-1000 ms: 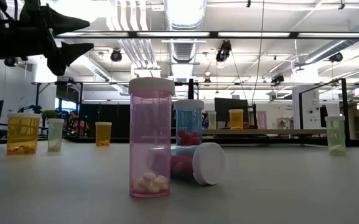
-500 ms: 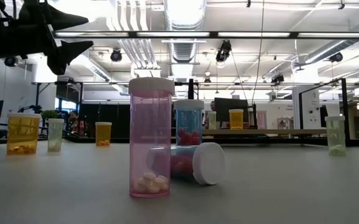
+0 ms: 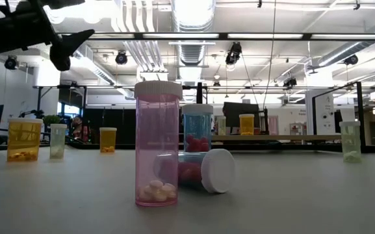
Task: Pick and place medicine bottles onto shelf by color
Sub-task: Put the bottom left blue medicine bottle on the shelf
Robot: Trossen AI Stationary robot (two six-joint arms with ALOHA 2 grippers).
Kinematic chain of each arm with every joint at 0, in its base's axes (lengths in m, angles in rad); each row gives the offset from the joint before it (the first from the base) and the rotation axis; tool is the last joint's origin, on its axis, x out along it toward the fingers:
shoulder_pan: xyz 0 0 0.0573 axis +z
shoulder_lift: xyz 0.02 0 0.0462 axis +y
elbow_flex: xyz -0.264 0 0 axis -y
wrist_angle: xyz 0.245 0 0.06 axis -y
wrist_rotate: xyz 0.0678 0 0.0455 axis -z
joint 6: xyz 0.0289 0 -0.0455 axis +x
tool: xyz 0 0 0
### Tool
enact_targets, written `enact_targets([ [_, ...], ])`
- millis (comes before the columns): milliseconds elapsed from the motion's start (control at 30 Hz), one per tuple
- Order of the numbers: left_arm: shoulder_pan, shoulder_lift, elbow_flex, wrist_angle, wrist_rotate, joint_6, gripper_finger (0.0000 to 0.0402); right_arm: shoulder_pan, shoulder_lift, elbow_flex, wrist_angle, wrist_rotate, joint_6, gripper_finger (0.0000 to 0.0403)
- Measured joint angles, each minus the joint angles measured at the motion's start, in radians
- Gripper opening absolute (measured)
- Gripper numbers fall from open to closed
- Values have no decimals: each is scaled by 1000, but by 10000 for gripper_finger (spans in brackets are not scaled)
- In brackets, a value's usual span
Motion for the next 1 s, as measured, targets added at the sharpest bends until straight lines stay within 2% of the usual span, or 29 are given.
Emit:
enact_targets([
  [167,-1,100,30,-7,23,-191,302,2,-42,-2,-163,-1,101,237],
  [433,-1,403,199,-13,32,-199,302,0,-71,-3,-440,-1,313,237],
  [500,-1,477,247,-59,86,-210,302,0,-71,-3,-488,-3,355,237],
  [667,-7,606,357,-321,328,-345,302,2,-71,-3,-601,-32,442,237],
  [767,-27,648,415,-435,382,-397,302,2,-74,-4,-648,-76,469,237],
  [933,-86,679,505,-497,454,-436,302,2,-79,-4,-667,-80,462,237],
  [1000,-111,676,533,-573,475,-443,302,2,-82,-4,-669,-80,459,237],
])
